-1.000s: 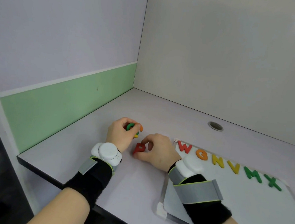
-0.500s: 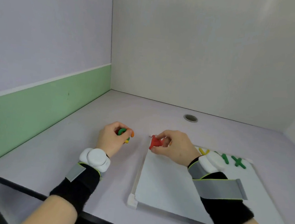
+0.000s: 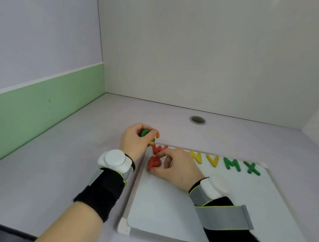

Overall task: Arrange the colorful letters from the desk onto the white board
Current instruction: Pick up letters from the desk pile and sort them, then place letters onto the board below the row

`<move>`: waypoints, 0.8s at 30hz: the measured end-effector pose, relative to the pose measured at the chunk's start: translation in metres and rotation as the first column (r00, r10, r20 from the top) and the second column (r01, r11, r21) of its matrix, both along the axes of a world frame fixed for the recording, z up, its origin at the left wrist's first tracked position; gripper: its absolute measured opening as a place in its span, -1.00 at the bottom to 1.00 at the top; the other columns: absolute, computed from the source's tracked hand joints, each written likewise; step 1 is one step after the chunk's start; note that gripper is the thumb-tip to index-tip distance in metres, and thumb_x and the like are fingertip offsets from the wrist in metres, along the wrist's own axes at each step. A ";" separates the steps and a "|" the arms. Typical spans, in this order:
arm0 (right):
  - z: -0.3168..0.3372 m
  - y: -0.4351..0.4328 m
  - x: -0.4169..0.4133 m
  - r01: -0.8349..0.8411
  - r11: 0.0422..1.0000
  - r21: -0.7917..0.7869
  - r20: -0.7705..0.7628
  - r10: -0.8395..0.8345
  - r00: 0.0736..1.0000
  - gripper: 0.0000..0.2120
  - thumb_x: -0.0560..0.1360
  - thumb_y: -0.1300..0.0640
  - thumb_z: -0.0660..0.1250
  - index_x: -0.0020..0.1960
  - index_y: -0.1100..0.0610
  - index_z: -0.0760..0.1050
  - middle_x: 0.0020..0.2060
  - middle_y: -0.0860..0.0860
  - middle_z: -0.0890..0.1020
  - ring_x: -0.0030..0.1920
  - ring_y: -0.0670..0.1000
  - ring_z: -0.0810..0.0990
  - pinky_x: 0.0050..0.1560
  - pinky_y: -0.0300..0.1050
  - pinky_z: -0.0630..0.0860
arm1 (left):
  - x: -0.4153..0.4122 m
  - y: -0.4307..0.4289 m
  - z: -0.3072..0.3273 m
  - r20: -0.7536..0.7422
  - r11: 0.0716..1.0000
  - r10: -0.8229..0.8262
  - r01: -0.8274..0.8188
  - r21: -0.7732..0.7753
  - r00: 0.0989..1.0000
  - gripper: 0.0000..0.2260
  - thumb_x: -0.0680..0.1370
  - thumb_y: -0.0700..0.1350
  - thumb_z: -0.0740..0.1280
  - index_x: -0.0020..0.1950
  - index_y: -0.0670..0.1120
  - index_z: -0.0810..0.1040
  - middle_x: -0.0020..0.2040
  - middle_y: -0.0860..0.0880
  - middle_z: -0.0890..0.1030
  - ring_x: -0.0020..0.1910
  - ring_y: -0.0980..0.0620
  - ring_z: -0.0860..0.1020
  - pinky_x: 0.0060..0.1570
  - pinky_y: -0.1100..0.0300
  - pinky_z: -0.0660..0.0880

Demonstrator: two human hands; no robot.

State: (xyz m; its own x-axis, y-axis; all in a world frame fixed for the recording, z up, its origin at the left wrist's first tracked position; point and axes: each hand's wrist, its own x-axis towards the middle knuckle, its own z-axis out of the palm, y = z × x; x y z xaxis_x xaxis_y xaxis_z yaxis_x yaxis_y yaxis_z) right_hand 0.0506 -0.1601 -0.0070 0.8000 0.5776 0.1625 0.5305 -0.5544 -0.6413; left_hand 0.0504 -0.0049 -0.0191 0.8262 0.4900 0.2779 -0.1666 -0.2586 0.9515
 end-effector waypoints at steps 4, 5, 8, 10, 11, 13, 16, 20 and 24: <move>-0.005 0.003 -0.002 0.015 0.998 -0.065 0.064 -0.011 0.998 -0.63 0.30 -0.15 0.40 0.05 -0.03 0.56 -0.42 -0.10 0.50 -0.21 -0.05 0.47 -0.18 -0.07 0.46 | 0.002 0.002 -0.008 0.006 1.000 -0.016 0.016 0.014 1.000 -0.93 0.45 -0.18 0.42 -0.23 -0.07 0.62 -0.22 -0.09 0.69 -0.31 0.05 0.61 -0.33 0.24 0.54; -0.006 0.004 -0.002 0.016 0.997 -0.074 0.072 -0.011 0.997 -0.63 0.31 -0.16 0.39 0.06 -0.03 0.56 -0.42 -0.10 0.50 -0.19 -0.04 0.48 -0.18 -0.07 0.45 | 0.002 0.003 -0.009 0.006 1.000 -0.018 0.018 0.006 1.000 -0.94 0.46 -0.18 0.41 -0.22 -0.08 0.63 -0.22 -0.10 0.69 -0.30 0.04 0.61 -0.33 0.24 0.55; -0.006 0.004 -0.002 0.032 0.997 -0.074 0.075 -0.026 0.997 -0.60 0.31 -0.18 0.38 0.08 -0.04 0.55 -0.44 -0.11 0.47 -0.15 -0.03 0.47 -0.22 -0.09 0.41 | 0.002 0.003 -0.007 0.009 1.000 -0.017 0.017 -0.012 1.000 -0.94 0.46 -0.18 0.40 -0.19 -0.13 0.64 -0.20 -0.12 0.69 -0.30 0.04 0.60 -0.33 0.27 0.54; -0.007 0.005 -0.002 0.031 0.995 -0.094 0.073 -0.024 0.997 -0.58 0.30 -0.19 0.39 0.10 -0.05 0.54 -0.44 -0.12 0.45 -0.14 -0.04 0.45 -0.26 -0.14 0.37 | 0.001 0.003 -0.007 0.000 1.000 -0.017 0.017 0.004 1.000 -0.94 0.46 -0.16 0.40 -0.20 -0.11 0.64 -0.20 -0.10 0.70 -0.29 0.04 0.60 -0.31 0.25 0.55; -0.006 0.004 -0.003 0.024 0.995 -0.093 0.061 -0.018 0.998 -0.58 0.30 -0.19 0.39 0.11 -0.05 0.54 -0.44 -0.12 0.45 -0.16 -0.05 0.44 -0.28 -0.16 0.34 | 0.002 0.004 -0.008 -0.006 1.000 -0.019 0.019 0.014 1.000 -0.94 0.46 -0.15 0.40 -0.21 -0.08 0.64 -0.19 -0.09 0.70 -0.28 0.04 0.61 -0.29 0.23 0.56; -0.002 0.002 -0.003 0.018 0.999 -0.028 -0.012 -0.018 1.000 -0.62 0.32 -0.14 0.42 0.08 -0.03 0.51 -0.42 -0.10 0.47 -0.24 -0.08 0.44 -0.29 -0.19 0.34 | 0.002 0.004 -0.010 -0.014 0.999 -0.020 0.020 0.025 1.000 -0.92 0.45 -0.14 0.41 -0.24 -0.03 0.64 -0.19 -0.07 0.70 -0.26 0.02 0.62 -0.27 0.21 0.56; 0.004 -0.006 0.004 0.103 0.983 0.154 -0.151 -0.080 0.985 -0.81 0.43 0.09 0.31 0.04 0.04 0.48 -0.36 -0.06 0.49 -0.33 -0.08 0.43 -0.24 -0.17 0.38 | 0.003 0.004 -0.011 -0.021 0.999 -0.008 0.009 0.046 1.000 -0.91 0.46 -0.12 0.41 -0.25 0.03 0.63 -0.19 -0.03 0.70 -0.23 0.03 0.63 -0.26 0.23 0.56; 0.006 -0.016 0.018 0.265 0.917 0.297 -0.304 -0.173 0.937 -0.70 0.43 0.38 0.04 -0.01 0.12 0.44 -0.34 -0.02 0.52 -0.33 -0.04 0.43 -0.28 -0.18 0.38 | 0.004 0.005 -0.012 -0.032 0.997 0.002 0.000 0.076 0.999 -0.94 0.47 -0.11 0.40 -0.20 0.01 0.62 -0.19 0.02 0.69 -0.21 0.05 0.64 -0.20 0.22 0.58; 0.003 -0.026 0.025 0.279 0.922 0.269 -0.254 -0.211 0.944 -0.67 0.40 0.46 0.08 -0.01 0.12 0.42 -0.27 -0.01 0.57 -0.24 0.02 0.54 -0.25 -0.18 0.47 | 0.005 0.005 -0.012 -0.030 0.995 0.004 -0.002 0.099 1.000 -0.93 0.47 -0.10 0.40 -0.20 0.05 0.60 -0.20 0.08 0.67 -0.19 0.07 0.64 -0.16 0.22 0.59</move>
